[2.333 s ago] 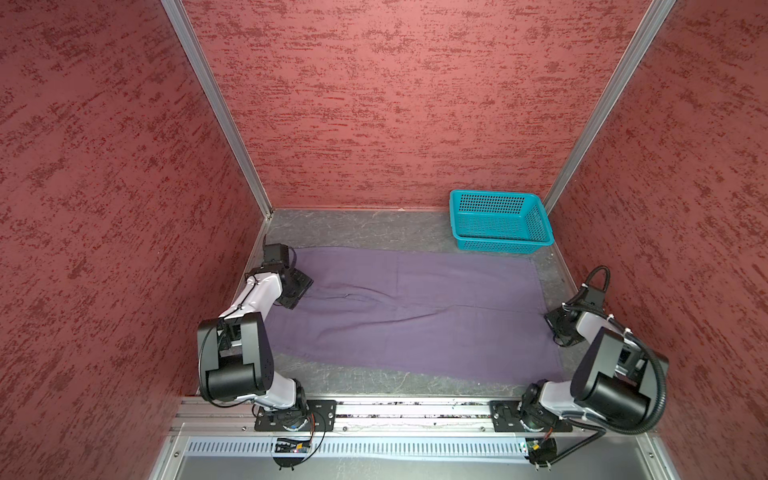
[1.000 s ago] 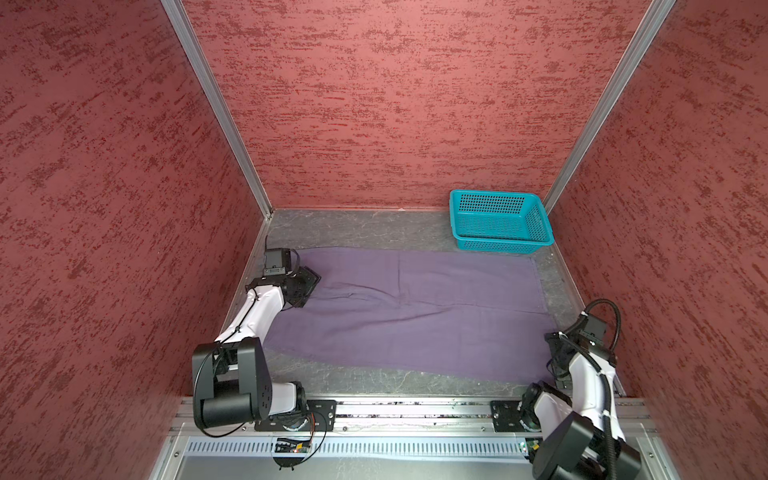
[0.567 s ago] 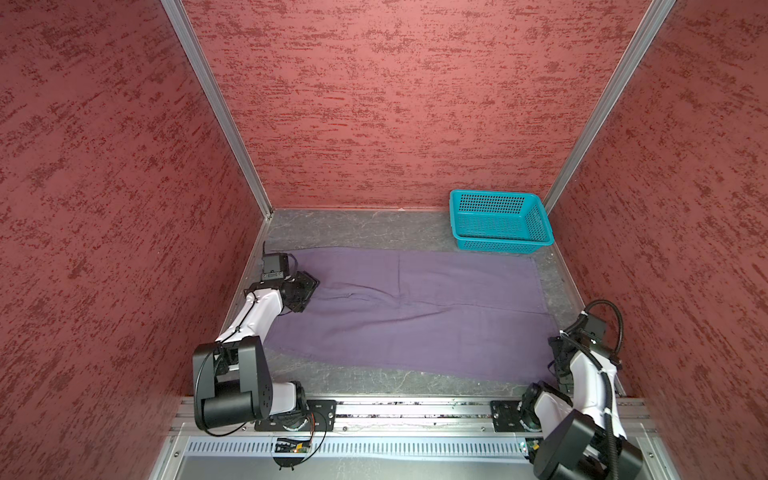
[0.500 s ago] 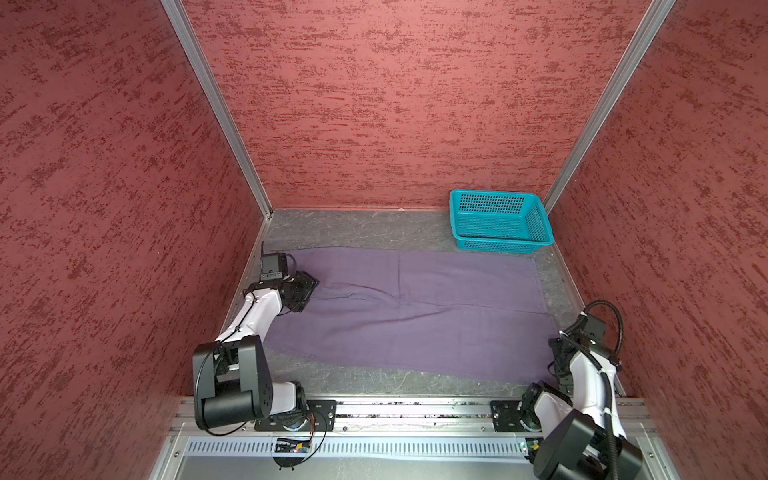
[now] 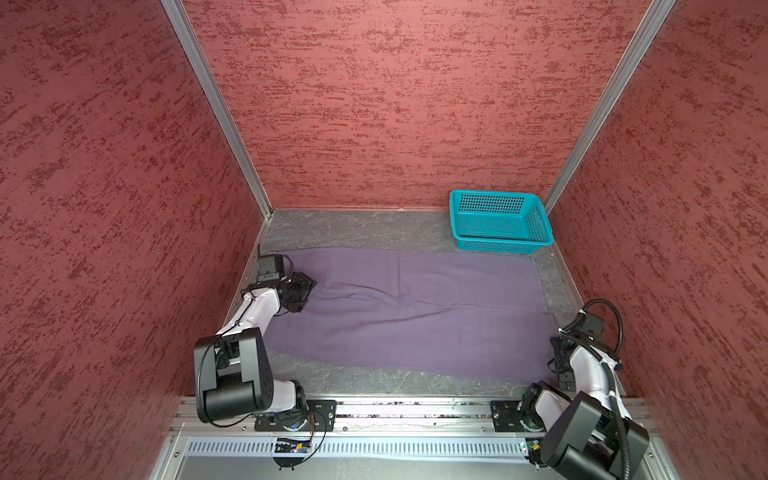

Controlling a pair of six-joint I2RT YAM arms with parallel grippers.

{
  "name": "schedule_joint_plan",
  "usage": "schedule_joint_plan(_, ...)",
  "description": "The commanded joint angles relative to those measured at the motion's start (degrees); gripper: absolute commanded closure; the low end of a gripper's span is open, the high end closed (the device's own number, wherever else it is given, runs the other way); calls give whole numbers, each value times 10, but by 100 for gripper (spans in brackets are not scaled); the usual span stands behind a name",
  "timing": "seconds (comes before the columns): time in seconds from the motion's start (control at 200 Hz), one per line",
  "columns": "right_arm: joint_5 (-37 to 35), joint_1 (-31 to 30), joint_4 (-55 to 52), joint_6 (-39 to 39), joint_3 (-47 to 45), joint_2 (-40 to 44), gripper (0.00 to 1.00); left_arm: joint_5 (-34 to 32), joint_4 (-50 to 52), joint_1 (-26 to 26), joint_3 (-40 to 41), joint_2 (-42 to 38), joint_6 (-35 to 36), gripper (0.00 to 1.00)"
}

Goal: Fold and stack the trousers
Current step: Fold the trousers at the center of the table.

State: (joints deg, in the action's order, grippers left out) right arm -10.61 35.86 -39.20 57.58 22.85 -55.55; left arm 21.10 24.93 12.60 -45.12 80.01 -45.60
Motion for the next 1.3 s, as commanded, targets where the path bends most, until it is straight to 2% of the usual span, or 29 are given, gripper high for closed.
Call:
schedule_joint_plan(0.0,64,3,115,25,-46,-30,13,12,-7,6,-16,19,4,37)
schedule_joint_plan(0.045,71,3,131,34,-50,-37,19,12,-5,7,-16,21,4,37)
schedule_joint_plan(0.13,73,3,144,26,-38,-41,42,7,-10,7,-13,16,-1,37)
schedule_joint_plan(0.23,67,3,122,8,-7,-44,63,1,-8,5,-9,9,-5,37)
schedule_joint_plan(0.326,75,3,88,5,13,-41,74,2,13,7,-13,2,-4,37)
schedule_joint_plan(0.376,90,3,84,6,17,-33,84,4,32,9,-24,-7,6,37)
schedule_joint_plan(0.481,111,3,93,1,21,-15,100,-30,76,11,-40,-48,28,36)
schedule_joint_plan(0.601,134,3,89,-12,21,-7,100,-59,103,18,-19,-116,29,30)
schedule_joint_plan(0.746,211,3,116,-10,24,13,100,-81,148,40,20,-176,32,22)
schedule_joint_plan(0.982,281,3,108,-28,38,39,100,-85,186,131,77,-232,57,16)
schedule_joint_plan(1.162,293,3,88,-38,52,61,100,-71,178,203,112,-225,77,14)
schedule_joint_plan(1.297,298,3,88,-36,55,69,100,-66,146,220,130,-190,87,14)
